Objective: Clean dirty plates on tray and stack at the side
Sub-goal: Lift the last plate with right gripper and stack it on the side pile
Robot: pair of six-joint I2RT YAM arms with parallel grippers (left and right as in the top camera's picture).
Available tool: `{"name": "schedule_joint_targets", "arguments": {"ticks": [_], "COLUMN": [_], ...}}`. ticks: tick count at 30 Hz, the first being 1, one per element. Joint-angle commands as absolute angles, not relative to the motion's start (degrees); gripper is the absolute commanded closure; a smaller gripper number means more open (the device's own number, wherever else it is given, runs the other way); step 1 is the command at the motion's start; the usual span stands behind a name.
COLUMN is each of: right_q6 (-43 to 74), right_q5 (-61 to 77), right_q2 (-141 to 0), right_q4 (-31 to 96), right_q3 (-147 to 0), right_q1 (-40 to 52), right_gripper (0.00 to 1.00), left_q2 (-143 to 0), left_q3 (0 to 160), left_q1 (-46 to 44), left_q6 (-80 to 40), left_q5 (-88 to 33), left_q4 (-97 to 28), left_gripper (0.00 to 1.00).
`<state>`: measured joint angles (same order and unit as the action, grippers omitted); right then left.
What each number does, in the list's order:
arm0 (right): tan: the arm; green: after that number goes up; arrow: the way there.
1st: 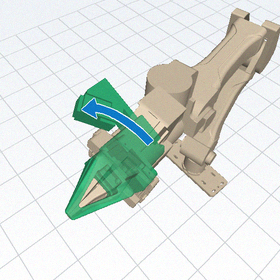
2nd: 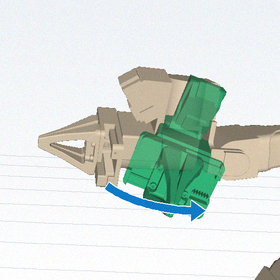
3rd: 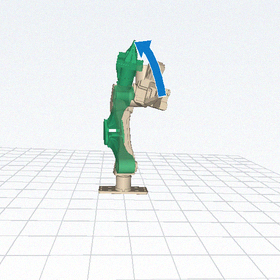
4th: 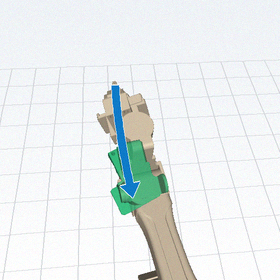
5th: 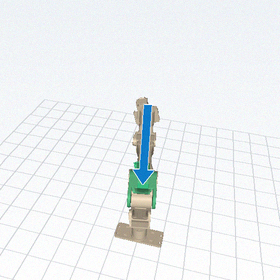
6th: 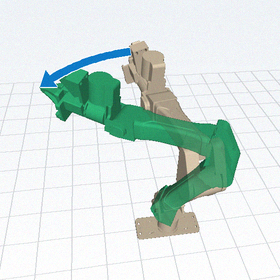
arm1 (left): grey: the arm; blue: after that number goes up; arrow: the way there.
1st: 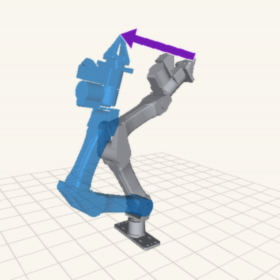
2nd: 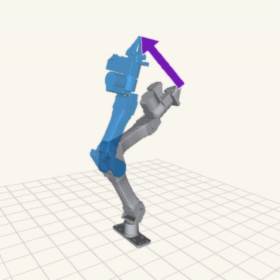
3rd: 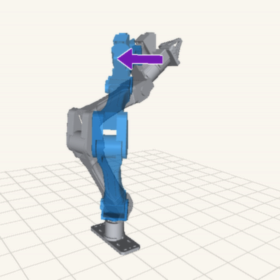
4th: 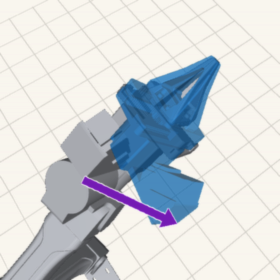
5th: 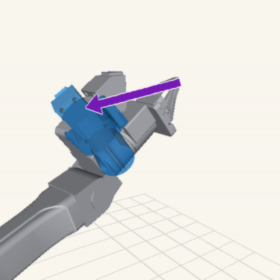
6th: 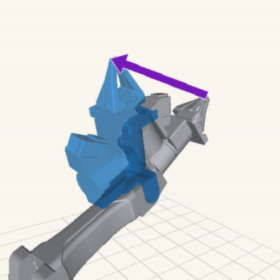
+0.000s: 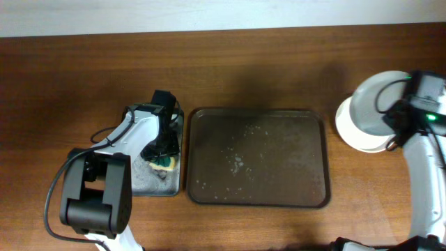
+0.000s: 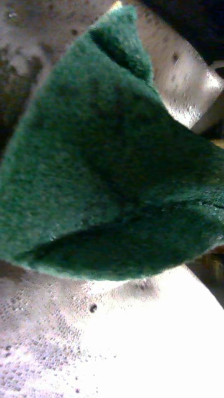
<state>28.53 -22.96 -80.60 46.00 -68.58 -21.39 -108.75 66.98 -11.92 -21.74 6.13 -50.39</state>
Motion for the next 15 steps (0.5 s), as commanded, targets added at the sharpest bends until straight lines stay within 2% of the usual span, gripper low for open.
{"name": "schedule_joint_targets", "arguments": {"ticks": [1, 5, 6, 7, 8, 9, 12, 13, 15], "right_q6": [29.5, 29.5, 29.4, 29.4, 29.4, 28.7, 18.1, 15.2, 14.7], "right_q5": [-12.1, -11.1, -9.3, -8.0, -7.3, -3.8, 16.4, 17.3, 9.0], "right_q2": [-80.8, -86.2, -88.2, -90.4, -91.3, -92.1, -92.4, -92.4, -92.4], "right_q4": [44.7, 43.8, 42.6, 41.6, 41.2, 40.6, 35.7, 35.3, 36.6], "right_q3": [-69.9, -69.8, -69.8, -69.8, -69.8, -69.8, -69.8, -69.8, -69.8], "right_q1": [-29.1, -31.2, -31.2, -31.2, -31.2, -31.2, -30.0, -28.6, -27.3], "right_gripper": [0.95, 0.95, 0.91, 0.78, 0.64, 0.57, 0.45, 0.43, 0.43], "left_q2": [-110.6, -110.6, -110.6, -110.6, -110.6, -110.6, -110.0, -108.9, -105.3], "left_q3": [65.6, 65.6, 65.6, 65.6, 65.6, 65.6, 66.8, 67.6, 68.2], "left_q1": [-12.1, -12.1, -12.3, -12.3, -12.3, -12.3, -12.2, -12.1, -11.4], "left_q6": [-21.5, -21.5, -21.5, -21.5, -21.5, -21.5, -21.6, -21.6, -21.6], "left_q5": [5.2, 5.2, 5.2, 5.2, 5.2, 5.2, 5.4, 5.4, 5.4], "left_q4": [-50.1, -50.0, -50.0, -50.0, -50.0, -50.0, -50.0, -49.9, -50.0], "left_gripper": [0.2, 0.12, 0.11, 0.1, 0.05, 0.0, 0.0, 0.0, 0.0]}}
